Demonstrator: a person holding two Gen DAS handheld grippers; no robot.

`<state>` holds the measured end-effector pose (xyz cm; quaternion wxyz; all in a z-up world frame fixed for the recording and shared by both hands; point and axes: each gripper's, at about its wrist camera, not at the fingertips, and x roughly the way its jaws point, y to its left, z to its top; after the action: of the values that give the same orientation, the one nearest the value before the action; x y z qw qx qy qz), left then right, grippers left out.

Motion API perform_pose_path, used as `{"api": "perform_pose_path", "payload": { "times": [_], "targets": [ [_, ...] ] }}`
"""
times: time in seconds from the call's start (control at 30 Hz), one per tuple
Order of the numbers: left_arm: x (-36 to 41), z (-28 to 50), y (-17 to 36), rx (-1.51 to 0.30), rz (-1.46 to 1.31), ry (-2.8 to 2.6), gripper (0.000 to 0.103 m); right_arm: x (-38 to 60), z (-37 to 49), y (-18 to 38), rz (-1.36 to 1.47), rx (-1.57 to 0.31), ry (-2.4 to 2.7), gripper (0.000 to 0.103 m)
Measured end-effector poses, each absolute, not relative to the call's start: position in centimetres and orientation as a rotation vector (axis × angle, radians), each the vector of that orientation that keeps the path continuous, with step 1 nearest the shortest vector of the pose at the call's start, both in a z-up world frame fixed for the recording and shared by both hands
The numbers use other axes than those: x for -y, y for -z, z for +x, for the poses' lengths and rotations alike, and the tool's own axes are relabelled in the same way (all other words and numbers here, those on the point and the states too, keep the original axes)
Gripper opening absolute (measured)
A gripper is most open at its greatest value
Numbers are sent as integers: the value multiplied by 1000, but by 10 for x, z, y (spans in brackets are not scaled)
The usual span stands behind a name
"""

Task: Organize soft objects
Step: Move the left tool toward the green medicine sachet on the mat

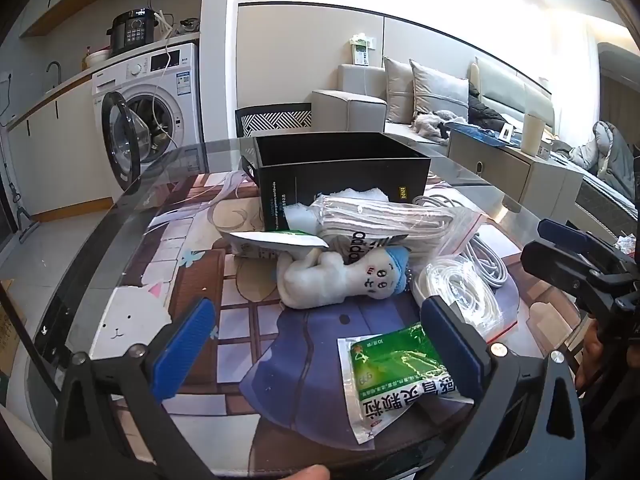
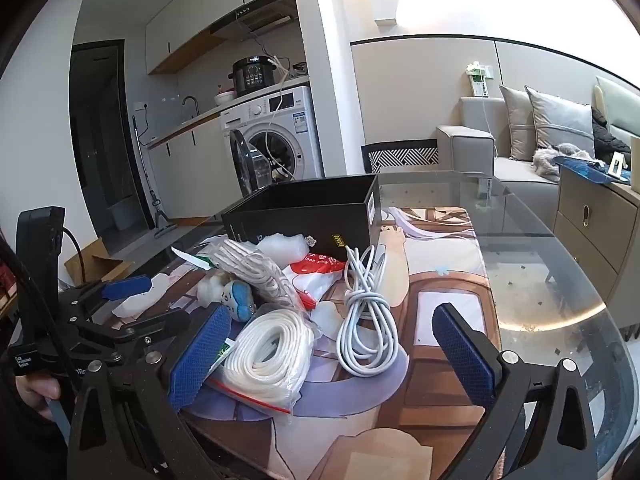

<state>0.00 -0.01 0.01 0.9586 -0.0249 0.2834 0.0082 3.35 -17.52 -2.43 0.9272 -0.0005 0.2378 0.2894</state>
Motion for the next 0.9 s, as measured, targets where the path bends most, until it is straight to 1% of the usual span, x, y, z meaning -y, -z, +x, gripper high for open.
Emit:
{"api": "perform_pose_path", "payload": {
  "times": [0.27,0.67,0.9],
  "targets": [
    [10,3,0,-571,-28,-20,103,174,34,26,-1,-470,-596,103],
    [1,-4,-7,-505,-47,20,103,175,36,31,5,-481,-591,103],
    [1,-4,-7,-508,-40,16,103,174,38,33,1,-486,-597,103]
  ]
}}
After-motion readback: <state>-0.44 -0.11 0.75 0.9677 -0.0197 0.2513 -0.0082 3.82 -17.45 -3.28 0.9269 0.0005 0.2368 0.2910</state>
